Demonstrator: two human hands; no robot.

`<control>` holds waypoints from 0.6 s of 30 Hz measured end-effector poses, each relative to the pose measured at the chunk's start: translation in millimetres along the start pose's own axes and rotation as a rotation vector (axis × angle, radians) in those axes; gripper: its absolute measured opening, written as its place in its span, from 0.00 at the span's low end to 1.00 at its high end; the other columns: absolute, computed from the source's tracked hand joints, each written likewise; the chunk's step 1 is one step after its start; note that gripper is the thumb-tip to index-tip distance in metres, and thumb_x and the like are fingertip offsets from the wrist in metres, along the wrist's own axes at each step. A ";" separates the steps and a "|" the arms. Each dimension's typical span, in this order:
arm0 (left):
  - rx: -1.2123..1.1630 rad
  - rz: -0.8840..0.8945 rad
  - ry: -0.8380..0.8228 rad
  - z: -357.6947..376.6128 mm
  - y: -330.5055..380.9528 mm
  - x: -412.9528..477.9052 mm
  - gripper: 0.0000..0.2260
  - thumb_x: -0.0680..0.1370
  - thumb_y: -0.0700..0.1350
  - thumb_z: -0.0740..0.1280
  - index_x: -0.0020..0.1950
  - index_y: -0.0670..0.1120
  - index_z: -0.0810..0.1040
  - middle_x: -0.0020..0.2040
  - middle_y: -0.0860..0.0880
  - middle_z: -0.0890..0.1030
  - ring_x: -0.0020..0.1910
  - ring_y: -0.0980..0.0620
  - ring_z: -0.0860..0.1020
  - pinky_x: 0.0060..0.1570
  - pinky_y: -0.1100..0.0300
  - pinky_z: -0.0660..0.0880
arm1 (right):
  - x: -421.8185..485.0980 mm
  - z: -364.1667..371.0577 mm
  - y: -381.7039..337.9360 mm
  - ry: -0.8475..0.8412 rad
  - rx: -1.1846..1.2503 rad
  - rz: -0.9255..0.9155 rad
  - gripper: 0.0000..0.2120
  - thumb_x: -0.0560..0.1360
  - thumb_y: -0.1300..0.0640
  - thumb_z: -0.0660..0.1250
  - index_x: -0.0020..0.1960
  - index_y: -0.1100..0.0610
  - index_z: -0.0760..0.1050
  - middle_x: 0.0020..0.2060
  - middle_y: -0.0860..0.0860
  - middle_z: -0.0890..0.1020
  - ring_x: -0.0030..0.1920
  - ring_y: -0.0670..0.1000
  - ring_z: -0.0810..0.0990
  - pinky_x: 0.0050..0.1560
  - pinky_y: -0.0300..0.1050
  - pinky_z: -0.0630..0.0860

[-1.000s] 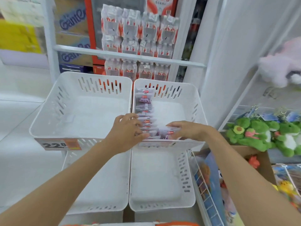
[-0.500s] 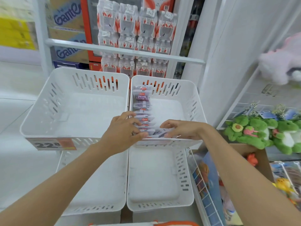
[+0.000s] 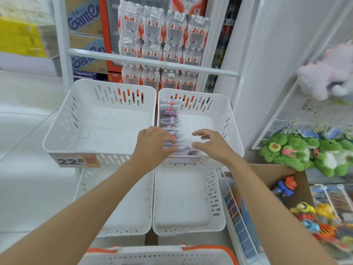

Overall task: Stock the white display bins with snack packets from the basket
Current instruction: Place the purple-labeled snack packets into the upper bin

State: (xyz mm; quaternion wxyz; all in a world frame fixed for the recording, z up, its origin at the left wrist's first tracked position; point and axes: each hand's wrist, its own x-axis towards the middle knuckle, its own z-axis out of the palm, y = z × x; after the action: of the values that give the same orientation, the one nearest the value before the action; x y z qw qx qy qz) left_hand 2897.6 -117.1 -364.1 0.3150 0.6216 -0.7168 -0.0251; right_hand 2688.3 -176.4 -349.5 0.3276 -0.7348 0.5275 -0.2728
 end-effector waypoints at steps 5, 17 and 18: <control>-0.167 -0.067 -0.085 -15.8 27.8 -48.6 0.06 0.74 0.51 0.72 0.48 0.51 0.82 0.45 0.55 0.81 0.43 0.55 0.75 0.49 0.56 0.75 | -77.4 34.4 -23.6 0.219 0.124 -0.124 0.07 0.71 0.63 0.70 0.47 0.54 0.80 0.44 0.49 0.82 0.37 0.44 0.75 0.38 0.28 0.69; -0.424 -0.614 -0.324 -19.0 -54.1 -294.5 0.02 0.75 0.41 0.72 0.46 0.45 0.82 0.41 0.52 0.81 0.41 0.54 0.79 0.45 0.59 0.77 | -258.5 211.0 79.9 -0.409 -0.022 0.366 0.21 0.75 0.60 0.70 0.67 0.58 0.72 0.62 0.50 0.74 0.64 0.52 0.73 0.64 0.47 0.72; -0.435 -0.639 -0.311 -18.4 -55.5 -306.0 0.02 0.75 0.40 0.72 0.44 0.46 0.81 0.39 0.52 0.80 0.41 0.52 0.79 0.46 0.59 0.77 | -265.4 226.2 85.8 -0.452 -0.071 0.333 0.25 0.75 0.58 0.70 0.71 0.56 0.69 0.67 0.50 0.70 0.70 0.52 0.68 0.68 0.49 0.68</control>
State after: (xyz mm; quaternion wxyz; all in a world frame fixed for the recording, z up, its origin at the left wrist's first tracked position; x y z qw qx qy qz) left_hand 2963.8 154.4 -501.8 0.3034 0.7204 -0.5049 -0.3660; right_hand 2727.8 100.9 -574.2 0.4512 -0.6913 0.5638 -0.0259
